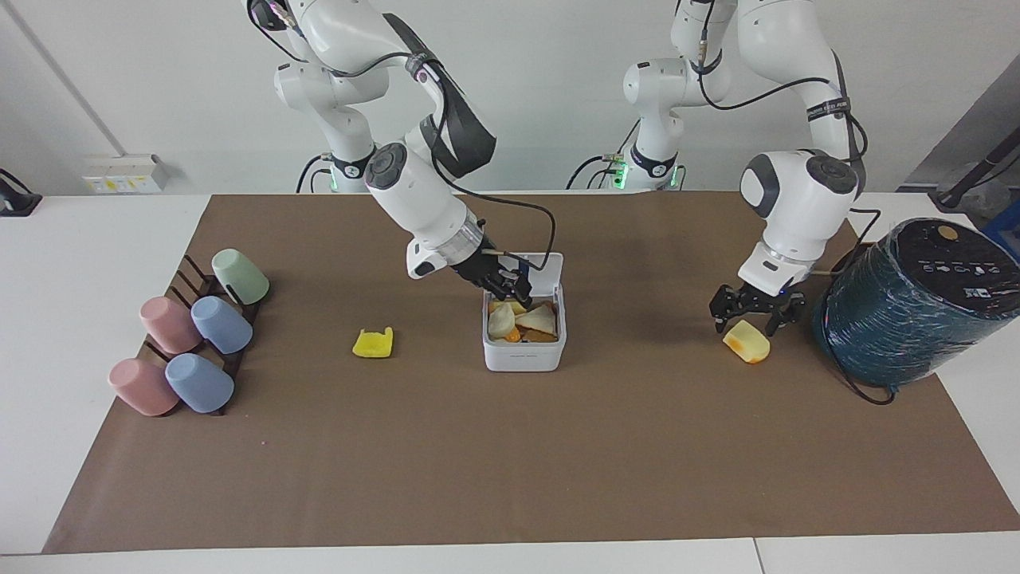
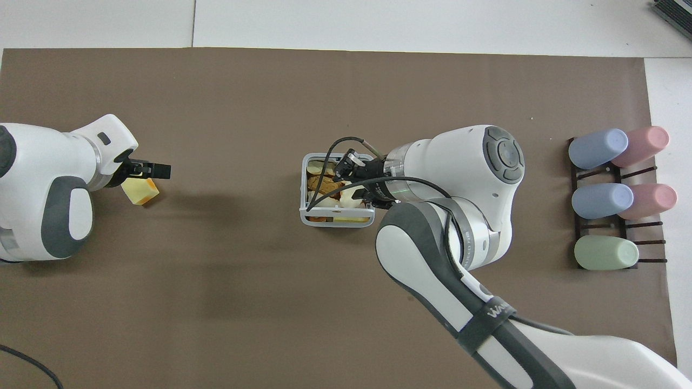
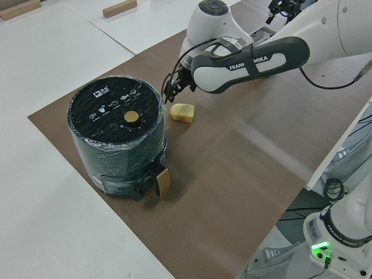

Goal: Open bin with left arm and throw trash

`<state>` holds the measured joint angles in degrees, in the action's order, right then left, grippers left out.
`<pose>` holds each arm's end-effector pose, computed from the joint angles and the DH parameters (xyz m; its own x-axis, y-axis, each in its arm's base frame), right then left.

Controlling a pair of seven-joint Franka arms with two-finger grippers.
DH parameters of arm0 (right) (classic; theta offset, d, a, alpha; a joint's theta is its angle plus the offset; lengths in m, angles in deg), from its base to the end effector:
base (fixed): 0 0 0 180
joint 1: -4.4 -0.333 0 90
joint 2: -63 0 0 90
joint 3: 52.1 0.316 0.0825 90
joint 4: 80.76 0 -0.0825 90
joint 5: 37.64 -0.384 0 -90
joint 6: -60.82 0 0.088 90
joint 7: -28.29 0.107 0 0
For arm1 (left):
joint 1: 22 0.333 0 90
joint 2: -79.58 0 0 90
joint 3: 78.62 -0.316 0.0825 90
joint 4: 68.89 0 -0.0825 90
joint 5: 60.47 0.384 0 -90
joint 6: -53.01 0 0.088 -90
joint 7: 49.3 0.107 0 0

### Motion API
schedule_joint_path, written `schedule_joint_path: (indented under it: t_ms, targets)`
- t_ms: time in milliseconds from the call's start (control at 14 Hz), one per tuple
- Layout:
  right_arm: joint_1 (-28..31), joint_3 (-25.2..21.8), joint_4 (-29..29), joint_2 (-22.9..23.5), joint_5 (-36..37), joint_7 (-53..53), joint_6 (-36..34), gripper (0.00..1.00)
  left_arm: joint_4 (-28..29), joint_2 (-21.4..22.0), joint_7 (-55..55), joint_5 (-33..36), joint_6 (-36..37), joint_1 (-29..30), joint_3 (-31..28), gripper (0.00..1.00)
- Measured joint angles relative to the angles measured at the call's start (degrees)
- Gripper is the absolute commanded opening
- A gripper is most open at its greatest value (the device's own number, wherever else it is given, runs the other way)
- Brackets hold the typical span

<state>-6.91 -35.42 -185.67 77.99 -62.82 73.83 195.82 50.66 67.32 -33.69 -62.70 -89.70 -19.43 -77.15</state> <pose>0.5755 0.2978 0.4247 0.8359 -0.5187 -0.1796 -0.5397 -0.7170 -0.4412 0.5955 0.0120 0.3414 0.9568 -0.2191 0.1909 -0.2199 -0.9754 -0.0176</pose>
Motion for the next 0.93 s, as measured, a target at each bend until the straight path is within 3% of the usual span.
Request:
schedule_joint_path:
  t_ms: [143,286,357,643,929]
  targets:
    - [2.3,-0.32,0.02,-1.13,10.41,-0.82,0.0,1.0,0.63,-0.78,2.04,0.0,-0.5,0.01,0.11,1.0]
    - [5.9,-0.4,-0.23,-1.47,16.87,-5.87,-0.33,1.0,2.4,-1.37,5.36,0.0,-3.48,0.03,0.13,0.17]
    - [8.15,-0.45,-0.73,-1.49,17.94,-11.28,-0.67,1.0,3.04,-1.67,7.6,0.0,-4.47,0.06,0.13,0.0]
    - [16.86,-0.71,-8.64,-2.46,18.2,-36.72,-0.87,1.0,1.67,-1.78,10.83,0.0,-3.5,0.06,0.7,0.0]
    - [18.35,-0.67,-13.76,-2.63,21.04,-40.34,1.03,1.0,-1.54,-1.39,11.06,-2.32,0.91,-2.76,2.1,0.0]
